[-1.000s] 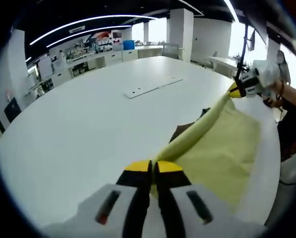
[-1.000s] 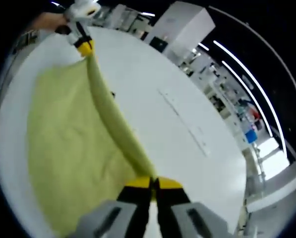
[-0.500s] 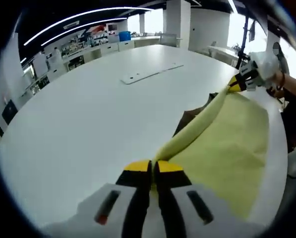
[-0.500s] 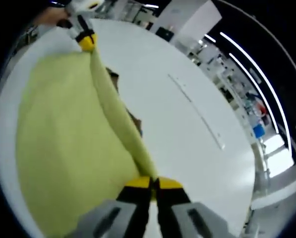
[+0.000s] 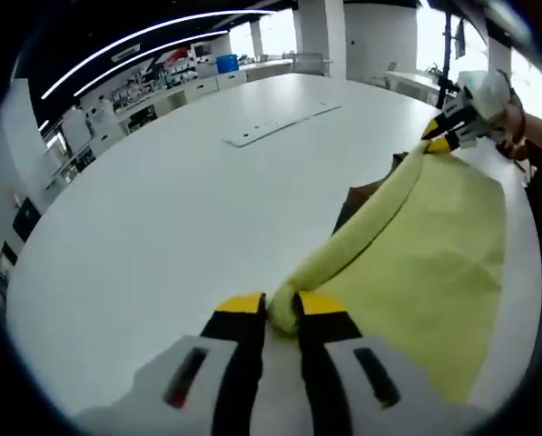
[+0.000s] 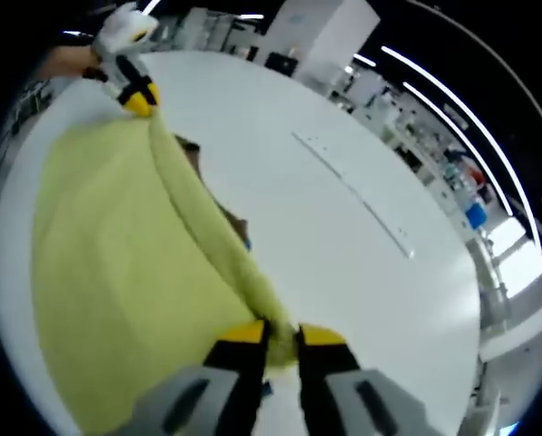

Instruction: Fold the garment on the visible template until the final outline fits inside the template.

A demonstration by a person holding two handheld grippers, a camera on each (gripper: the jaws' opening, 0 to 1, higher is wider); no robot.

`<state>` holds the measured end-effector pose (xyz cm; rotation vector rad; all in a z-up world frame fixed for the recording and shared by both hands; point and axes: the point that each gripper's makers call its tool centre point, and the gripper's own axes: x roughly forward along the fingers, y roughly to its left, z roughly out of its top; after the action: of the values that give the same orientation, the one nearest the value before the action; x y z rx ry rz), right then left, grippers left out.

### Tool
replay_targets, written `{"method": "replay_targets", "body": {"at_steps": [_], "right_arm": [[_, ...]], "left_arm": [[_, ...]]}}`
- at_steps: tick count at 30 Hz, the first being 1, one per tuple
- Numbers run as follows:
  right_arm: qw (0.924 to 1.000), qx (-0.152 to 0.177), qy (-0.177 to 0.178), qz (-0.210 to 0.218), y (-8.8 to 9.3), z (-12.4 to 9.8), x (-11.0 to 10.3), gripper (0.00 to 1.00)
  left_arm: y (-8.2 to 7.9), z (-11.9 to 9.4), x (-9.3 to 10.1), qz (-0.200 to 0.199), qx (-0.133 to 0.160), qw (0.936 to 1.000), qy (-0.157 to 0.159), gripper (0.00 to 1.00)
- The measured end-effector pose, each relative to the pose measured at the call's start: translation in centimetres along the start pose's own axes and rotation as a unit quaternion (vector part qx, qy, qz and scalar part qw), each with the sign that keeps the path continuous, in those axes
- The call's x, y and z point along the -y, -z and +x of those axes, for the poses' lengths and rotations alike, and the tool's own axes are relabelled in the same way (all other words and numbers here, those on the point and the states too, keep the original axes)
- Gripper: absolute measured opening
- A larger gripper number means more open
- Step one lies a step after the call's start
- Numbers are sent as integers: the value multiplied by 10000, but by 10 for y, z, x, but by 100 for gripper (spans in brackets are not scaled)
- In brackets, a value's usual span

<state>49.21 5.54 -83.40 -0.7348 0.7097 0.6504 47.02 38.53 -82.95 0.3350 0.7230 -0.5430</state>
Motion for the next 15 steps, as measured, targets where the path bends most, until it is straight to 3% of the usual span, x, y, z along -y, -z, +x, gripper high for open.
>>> {"method": "replay_targets", "body": {"at_steps": [5, 10, 15], "right_arm": [[9972, 385, -326, 561, -4, -12, -7, 24], [9947, 557, -526, 687, -3, -21, -13, 32], [9963, 485, -410, 581, 4, -21, -9, 31]], "left_arm": [[-6, -13, -1, 109, 345, 9993, 109, 13], [-10, -26, 10, 235, 587, 9973, 362, 15], [-7, -24, 15, 498, 539, 9964, 414, 17]]}}
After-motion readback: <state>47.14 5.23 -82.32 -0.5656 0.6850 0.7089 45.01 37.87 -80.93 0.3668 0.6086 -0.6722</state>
